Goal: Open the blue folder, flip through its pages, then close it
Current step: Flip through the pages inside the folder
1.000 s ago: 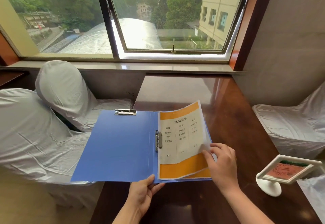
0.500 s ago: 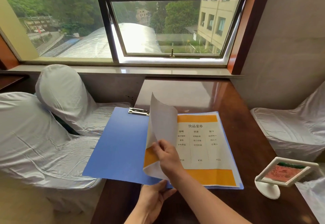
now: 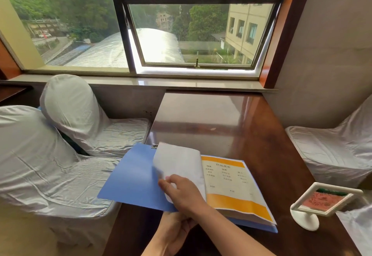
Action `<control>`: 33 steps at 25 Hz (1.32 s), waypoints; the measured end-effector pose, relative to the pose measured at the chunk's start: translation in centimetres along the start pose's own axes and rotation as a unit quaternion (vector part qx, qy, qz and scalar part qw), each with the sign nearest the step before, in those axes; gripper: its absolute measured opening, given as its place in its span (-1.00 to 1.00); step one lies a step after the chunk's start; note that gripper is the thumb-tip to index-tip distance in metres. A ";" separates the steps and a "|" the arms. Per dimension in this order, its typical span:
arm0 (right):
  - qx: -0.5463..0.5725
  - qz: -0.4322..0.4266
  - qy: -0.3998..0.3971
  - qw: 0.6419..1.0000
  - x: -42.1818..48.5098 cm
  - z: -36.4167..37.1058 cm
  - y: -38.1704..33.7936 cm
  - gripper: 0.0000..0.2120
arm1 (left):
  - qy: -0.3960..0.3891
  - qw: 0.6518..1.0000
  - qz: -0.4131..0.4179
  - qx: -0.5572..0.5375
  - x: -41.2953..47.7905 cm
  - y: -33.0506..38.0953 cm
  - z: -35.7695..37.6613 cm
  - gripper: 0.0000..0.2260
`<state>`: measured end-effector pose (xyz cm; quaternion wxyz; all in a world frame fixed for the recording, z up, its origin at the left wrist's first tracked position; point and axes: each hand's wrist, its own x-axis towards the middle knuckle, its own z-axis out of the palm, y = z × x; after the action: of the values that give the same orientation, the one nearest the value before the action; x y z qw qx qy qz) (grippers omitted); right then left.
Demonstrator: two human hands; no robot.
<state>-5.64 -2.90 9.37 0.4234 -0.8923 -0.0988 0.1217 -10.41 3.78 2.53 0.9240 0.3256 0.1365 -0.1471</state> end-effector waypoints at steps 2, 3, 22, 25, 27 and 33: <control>-0.050 -0.010 -0.035 0.998 -0.3 -0.1 0.2 -0.54 | 0.014 0.999 -0.026 0.026 0.0 -0.6 -0.5 -0.55; -0.091 -0.029 -0.038 0.995 -0.6 -0.1 0.5 -0.56 | 0.035 0.998 -0.038 0.041 0.1 -0.9 -0.9 -0.63; -0.215 -0.142 0.001 0.966 -3.9 -3.0 8.2 -0.62 | -0.041 0.995 -0.041 -0.075 1.2 0.5 0.6 -0.50; -0.232 -0.158 0.008 0.960 -3.8 -2.4 7.9 -0.59 | 0.003 0.994 -0.045 -0.104 1.5 0.5 1.6 -0.60; -0.251 -0.186 0.031 0.950 -4.1 -2.3 7.4 -0.60 | 0.044 0.991 -0.030 -0.121 1.9 0.4 1.4 -0.61; -0.253 -0.035 0.211 0.944 -8.2 -3.1 9.9 -0.40 | 0.060 0.991 0.002 -0.119 1.6 1.4 -0.4 -0.61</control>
<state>-11.75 -13.56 4.64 0.1991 -0.9712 -0.0657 -0.1131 -8.49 4.81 2.43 0.9466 0.2222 0.2071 -0.1081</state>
